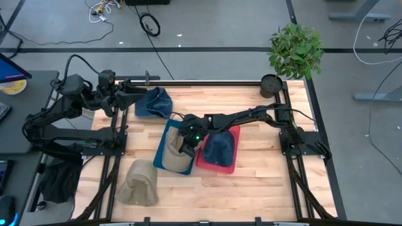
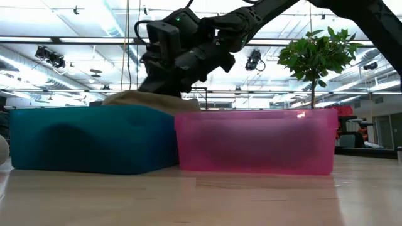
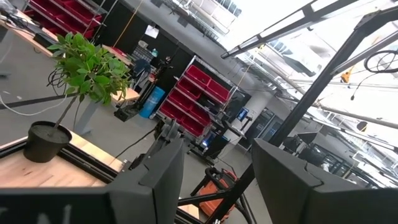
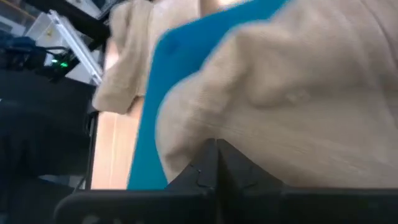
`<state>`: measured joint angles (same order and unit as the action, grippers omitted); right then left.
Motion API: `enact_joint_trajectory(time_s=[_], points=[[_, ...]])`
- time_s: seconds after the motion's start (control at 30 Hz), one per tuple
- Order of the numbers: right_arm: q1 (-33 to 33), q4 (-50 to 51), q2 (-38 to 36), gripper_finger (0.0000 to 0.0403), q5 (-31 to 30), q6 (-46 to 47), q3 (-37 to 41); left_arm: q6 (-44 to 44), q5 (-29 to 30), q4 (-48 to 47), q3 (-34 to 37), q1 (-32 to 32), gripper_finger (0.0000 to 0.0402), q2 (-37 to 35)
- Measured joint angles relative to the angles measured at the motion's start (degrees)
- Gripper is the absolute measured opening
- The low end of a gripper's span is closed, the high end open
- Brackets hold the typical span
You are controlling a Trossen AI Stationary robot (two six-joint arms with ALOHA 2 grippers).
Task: Pick & Place hat
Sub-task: Put the top brown cap into the blue bin, then put the brown cap into the blue bin
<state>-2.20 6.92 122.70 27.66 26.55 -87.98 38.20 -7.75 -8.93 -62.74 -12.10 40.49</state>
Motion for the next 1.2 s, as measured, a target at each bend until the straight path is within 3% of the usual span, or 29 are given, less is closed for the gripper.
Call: enact_joint_trajectory(time_s=[0.2,0.4,0.57,0.93,1.07,1.2], points=[[-2.09,1.16,-2.97,0.0006,-0.85,1.46,0.10,-0.33,0.00,0.02,0.00,0.01,0.0193,-0.11],[-3.57,2.26,-7.09,0.0005,-8.01,3.39,0.10,-0.41,-0.03,-0.24,0.00,0.01,0.0193,-0.13],[-5.39,2.38,-9.90,0.0007,-10.22,7.28,0.08,-1.69,-0.07,-2.18,0.00,0.00,0.0193,-0.94],[-7.39,5.00,-21.57,0.0008,-14.75,-5.33,0.29,-5.88,-0.09,-5.15,0.02,0.00,0.0193,-7.43],[-9.23,3.84,-27.00,0.0008,-15.01,-7.59,3.58,-5.90,-0.13,-5.40,0.02,0.02,0.0193,-9.00],[-11.07,-2.06,-33.79,0.0007,-14.60,-7.56,12.23,-5.92,-3.18,-6.21,0.02,0.05,0.0193,-9.23]])
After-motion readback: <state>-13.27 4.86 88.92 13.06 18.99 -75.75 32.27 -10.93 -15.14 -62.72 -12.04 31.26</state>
